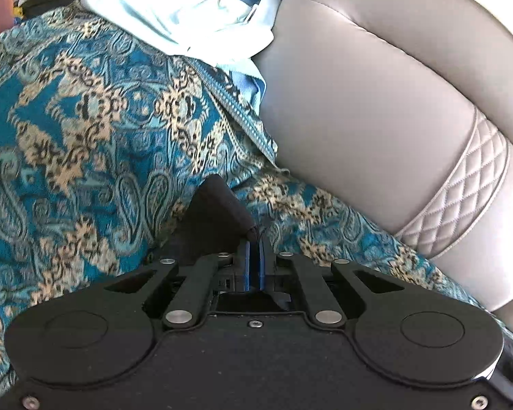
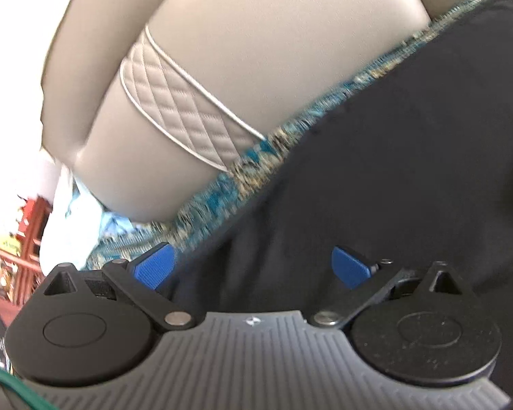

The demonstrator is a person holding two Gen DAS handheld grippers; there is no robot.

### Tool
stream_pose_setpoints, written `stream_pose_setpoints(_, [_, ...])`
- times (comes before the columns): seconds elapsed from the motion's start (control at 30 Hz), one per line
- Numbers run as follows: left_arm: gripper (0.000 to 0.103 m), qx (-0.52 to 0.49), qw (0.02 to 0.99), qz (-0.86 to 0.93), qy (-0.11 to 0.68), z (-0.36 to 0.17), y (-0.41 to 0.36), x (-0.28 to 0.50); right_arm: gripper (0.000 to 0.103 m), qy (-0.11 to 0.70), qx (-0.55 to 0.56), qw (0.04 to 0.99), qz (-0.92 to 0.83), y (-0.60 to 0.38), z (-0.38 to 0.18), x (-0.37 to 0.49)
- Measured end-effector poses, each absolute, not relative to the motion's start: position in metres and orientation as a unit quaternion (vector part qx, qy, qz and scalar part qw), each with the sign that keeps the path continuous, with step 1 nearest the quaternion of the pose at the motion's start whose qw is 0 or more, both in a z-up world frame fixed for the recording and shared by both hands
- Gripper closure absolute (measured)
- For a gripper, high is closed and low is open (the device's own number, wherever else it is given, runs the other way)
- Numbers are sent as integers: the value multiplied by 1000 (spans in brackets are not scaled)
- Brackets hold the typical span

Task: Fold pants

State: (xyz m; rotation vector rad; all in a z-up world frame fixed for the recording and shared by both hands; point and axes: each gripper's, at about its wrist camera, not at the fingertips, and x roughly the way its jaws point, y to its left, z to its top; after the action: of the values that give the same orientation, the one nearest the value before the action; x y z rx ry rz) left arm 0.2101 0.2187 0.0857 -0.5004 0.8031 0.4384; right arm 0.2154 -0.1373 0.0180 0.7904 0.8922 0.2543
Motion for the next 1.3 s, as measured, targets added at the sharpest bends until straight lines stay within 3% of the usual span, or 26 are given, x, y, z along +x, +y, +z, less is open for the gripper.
stream_pose_setpoints(0.2, [98,-258,870,186,377,98,222,173,14,428,392,804,126,-127,10,229])
stream_pose_setpoints(0.33, [98,-276,872,175,365,105,230,153,36,436,399,799,112,-127,1,229])
stream_pose_setpoints(0.63, [98,-276,880,155,354,98,234,136,47,409,391,823,60,-127,-9,238])
stream_pose_setpoints(0.8, [98,-274,884,148,348,97,234,133,62,387,404,829,26,-139,-21,242])
stream_pose_setpoints(0.87, [98,-274,885,145,347,96,235,132,82,381,394,836,12,-141,-20,245])
stream_pose_setpoints(0.93, [98,-271,887,142,345,95,235,130,93,378,380,844,-8,-143,-17,247])
stream_pose_setpoints(1.1, [98,-267,890,132,346,91,234,116,95,358,296,886,-3,-143,9,221])
stream_pose_setpoints(1.3, [98,-239,897,119,352,88,228,76,94,325,151,933,26,-137,50,129])
